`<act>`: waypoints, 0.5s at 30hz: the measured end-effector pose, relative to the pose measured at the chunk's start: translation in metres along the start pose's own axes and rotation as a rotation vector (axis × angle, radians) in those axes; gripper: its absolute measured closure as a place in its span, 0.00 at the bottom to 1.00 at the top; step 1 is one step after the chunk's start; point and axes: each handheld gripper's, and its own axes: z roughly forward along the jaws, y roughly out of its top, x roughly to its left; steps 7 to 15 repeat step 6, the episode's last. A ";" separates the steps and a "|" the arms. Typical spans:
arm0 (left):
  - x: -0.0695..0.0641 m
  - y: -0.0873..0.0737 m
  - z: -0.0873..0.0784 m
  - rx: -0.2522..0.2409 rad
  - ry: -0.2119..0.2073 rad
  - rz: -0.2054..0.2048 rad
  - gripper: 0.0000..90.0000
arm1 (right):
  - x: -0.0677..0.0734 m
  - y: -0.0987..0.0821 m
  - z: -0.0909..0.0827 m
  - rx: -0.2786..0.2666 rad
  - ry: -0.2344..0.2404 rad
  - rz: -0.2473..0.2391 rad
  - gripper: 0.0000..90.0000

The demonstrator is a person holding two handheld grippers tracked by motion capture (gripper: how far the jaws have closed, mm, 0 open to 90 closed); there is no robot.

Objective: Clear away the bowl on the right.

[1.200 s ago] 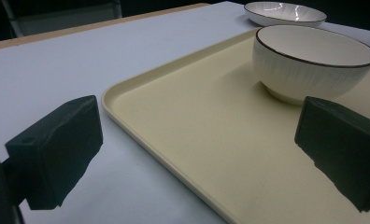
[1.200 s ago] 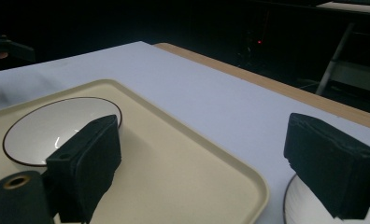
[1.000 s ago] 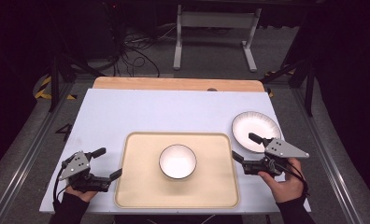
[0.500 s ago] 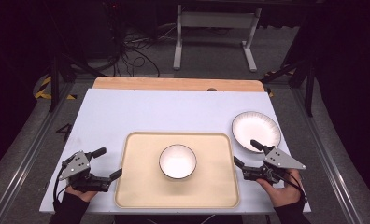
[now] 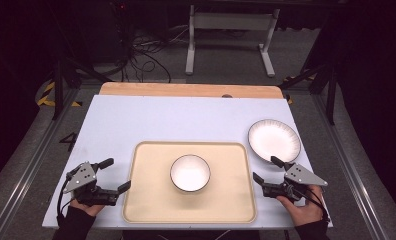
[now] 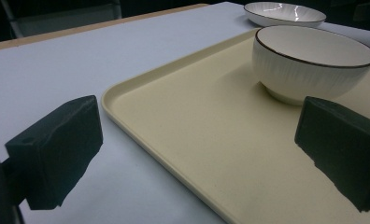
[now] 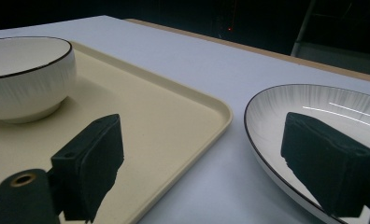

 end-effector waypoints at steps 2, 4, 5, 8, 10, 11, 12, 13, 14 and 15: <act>0.000 0.000 0.000 -0.001 -0.001 -0.001 0.02 | 0.000 -0.001 0.000 0.002 -0.001 0.008 0.15; -0.001 0.000 0.000 -0.003 -0.002 -0.009 0.02 | -0.002 -0.003 0.001 0.011 0.001 0.020 0.15; -0.001 0.000 0.000 -0.004 -0.002 -0.009 0.02 | -0.002 -0.003 0.001 0.009 0.002 0.022 0.15; -0.001 0.000 0.000 -0.005 -0.002 -0.009 0.02 | -0.003 -0.003 0.001 0.003 0.002 0.024 0.15; -0.001 0.000 0.000 -0.005 -0.002 -0.009 0.02 | -0.003 -0.003 0.001 0.003 0.002 0.024 0.15; -0.001 0.000 0.000 -0.005 -0.002 -0.009 0.02 | -0.003 -0.003 0.001 0.003 0.002 0.024 0.15; -0.001 0.000 0.000 -0.005 -0.002 -0.009 0.02 | -0.003 -0.003 0.001 0.003 0.002 0.024 0.15; -0.001 0.000 0.000 -0.005 -0.002 -0.009 0.02 | -0.003 -0.003 0.001 0.003 0.002 0.024 0.15; -0.001 0.000 0.000 -0.005 -0.002 -0.009 0.02 | -0.003 -0.003 0.001 0.003 0.002 0.024 0.15; -0.001 0.000 0.000 -0.005 -0.002 -0.009 0.02 | -0.003 -0.003 0.001 0.003 0.002 0.024 0.15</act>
